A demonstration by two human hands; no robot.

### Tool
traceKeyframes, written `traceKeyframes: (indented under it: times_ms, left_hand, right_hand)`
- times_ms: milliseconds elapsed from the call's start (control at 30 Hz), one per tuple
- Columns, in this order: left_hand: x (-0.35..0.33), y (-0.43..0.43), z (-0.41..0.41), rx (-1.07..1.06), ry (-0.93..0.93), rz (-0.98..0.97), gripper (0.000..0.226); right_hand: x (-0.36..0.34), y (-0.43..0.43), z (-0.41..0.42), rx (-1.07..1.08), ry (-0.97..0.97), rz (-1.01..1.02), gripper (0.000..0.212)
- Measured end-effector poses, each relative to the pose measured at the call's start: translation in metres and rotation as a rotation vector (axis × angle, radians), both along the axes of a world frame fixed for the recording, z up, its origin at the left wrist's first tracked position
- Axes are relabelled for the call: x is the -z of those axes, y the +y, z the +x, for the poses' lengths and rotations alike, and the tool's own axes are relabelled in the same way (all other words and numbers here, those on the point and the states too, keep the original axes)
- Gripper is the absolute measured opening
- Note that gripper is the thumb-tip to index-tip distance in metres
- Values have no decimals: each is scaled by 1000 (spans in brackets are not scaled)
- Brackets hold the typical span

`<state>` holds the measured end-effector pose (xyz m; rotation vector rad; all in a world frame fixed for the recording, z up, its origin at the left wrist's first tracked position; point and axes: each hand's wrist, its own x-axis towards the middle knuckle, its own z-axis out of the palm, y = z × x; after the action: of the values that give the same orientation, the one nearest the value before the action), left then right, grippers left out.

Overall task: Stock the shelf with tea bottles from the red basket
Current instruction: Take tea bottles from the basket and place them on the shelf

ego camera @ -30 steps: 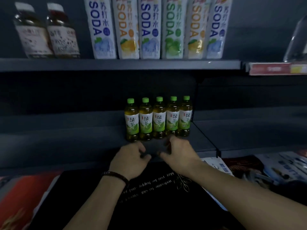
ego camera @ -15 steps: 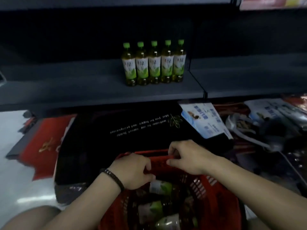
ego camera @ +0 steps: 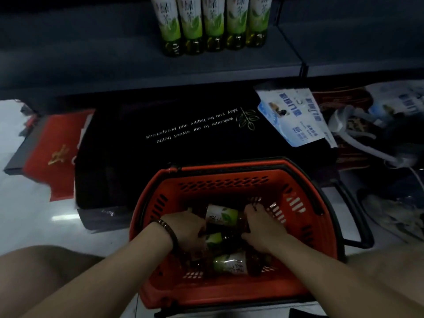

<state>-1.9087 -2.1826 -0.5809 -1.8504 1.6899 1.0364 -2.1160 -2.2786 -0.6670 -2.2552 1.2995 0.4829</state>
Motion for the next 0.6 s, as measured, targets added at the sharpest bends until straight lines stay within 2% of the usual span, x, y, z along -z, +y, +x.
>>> traceKeyframes:
  times_ms: [100, 167, 233, 367, 600]
  left_hand:
    - [6, 0, -2, 2, -14, 56, 42]
    - [5, -1, -4, -6, -8, 74, 41]
    - [6, -2, -3, -19, 6, 63, 40]
    - [7, 0, 0, -27, 27, 50, 40]
    - [12, 0, -1, 4, 21, 95, 42]
  right_hand:
    - [15, -8, 8, -12, -51, 27, 81]
    - [24, -17, 14, 0, -98, 129, 95]
    - [33, -22, 23, 44, -140, 228, 99]
    - [48, -20, 38, 30, -94, 245, 96]
    - [45, -26, 36, 44, -97, 299, 59]
